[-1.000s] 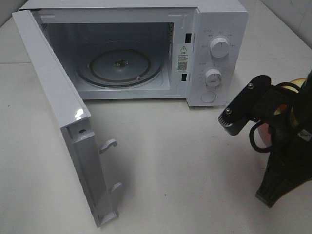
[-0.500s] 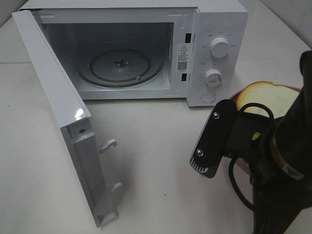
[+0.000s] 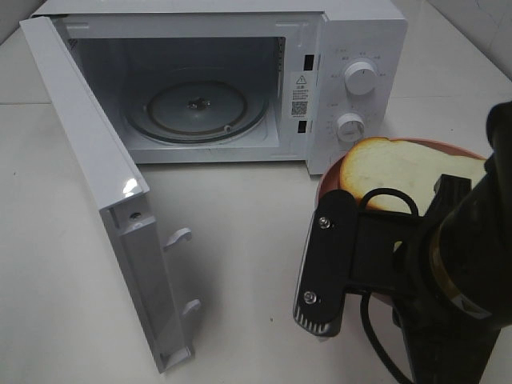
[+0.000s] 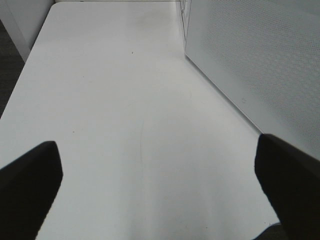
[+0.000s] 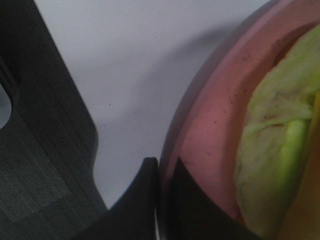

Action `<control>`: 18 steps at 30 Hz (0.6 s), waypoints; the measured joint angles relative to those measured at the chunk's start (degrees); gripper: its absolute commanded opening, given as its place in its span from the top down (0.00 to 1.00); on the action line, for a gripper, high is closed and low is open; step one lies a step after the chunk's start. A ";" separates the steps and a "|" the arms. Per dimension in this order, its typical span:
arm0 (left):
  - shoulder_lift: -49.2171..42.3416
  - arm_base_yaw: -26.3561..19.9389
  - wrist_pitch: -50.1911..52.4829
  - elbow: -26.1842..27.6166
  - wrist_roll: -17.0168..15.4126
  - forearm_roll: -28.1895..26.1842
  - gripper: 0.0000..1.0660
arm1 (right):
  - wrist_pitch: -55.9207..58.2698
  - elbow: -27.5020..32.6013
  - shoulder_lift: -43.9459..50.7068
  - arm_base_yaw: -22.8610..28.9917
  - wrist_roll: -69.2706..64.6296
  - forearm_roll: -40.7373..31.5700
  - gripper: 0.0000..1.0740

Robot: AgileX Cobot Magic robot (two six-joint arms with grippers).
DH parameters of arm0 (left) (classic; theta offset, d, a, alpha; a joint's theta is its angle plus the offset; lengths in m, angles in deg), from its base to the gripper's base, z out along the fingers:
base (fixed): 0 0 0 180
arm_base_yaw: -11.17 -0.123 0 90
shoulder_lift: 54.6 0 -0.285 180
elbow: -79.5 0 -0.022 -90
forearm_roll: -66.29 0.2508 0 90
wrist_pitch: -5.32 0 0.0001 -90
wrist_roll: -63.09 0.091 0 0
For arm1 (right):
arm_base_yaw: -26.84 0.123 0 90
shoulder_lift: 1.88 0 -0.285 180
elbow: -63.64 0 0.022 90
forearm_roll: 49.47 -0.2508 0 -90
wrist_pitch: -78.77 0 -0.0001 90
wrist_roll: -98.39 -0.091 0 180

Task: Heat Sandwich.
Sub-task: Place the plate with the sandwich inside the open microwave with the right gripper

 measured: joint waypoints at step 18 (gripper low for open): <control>0.00 0.00 0.00 0.00 0.00 0.00 0.06 | -5.96 0.06 0.00 0.00 15.87 0.06 1.00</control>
